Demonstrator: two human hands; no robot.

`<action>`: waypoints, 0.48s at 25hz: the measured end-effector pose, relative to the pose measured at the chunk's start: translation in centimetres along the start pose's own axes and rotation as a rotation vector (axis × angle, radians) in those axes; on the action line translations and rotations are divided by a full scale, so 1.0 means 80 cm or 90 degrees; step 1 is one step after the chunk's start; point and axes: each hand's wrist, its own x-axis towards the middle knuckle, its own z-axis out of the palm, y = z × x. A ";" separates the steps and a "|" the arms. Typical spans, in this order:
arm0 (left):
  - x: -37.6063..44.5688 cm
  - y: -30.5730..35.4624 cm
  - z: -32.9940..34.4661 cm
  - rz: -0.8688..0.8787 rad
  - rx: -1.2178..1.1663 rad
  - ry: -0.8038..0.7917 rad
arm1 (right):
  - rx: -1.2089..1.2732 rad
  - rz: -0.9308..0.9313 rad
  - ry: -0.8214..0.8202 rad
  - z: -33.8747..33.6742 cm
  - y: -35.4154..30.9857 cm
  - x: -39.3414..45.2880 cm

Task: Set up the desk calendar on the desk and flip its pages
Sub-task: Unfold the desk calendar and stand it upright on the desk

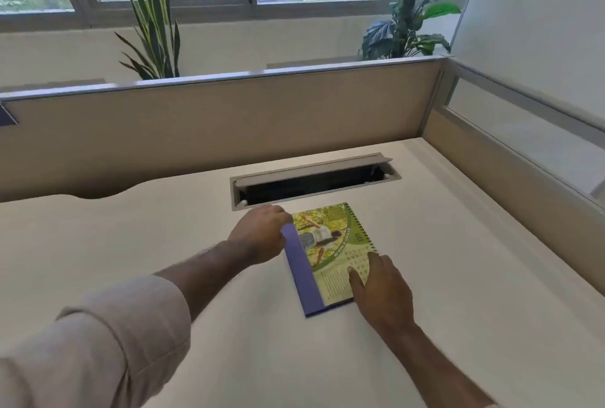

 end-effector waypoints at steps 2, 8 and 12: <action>0.020 0.004 0.013 -0.038 -0.020 -0.021 | 0.023 0.122 0.016 0.004 0.002 -0.001; 0.050 0.003 0.059 -0.102 -0.023 -0.170 | 0.030 0.215 -0.037 0.022 0.007 -0.003; 0.043 -0.012 0.081 -0.145 -0.122 -0.197 | 0.089 0.246 -0.023 0.027 0.002 0.002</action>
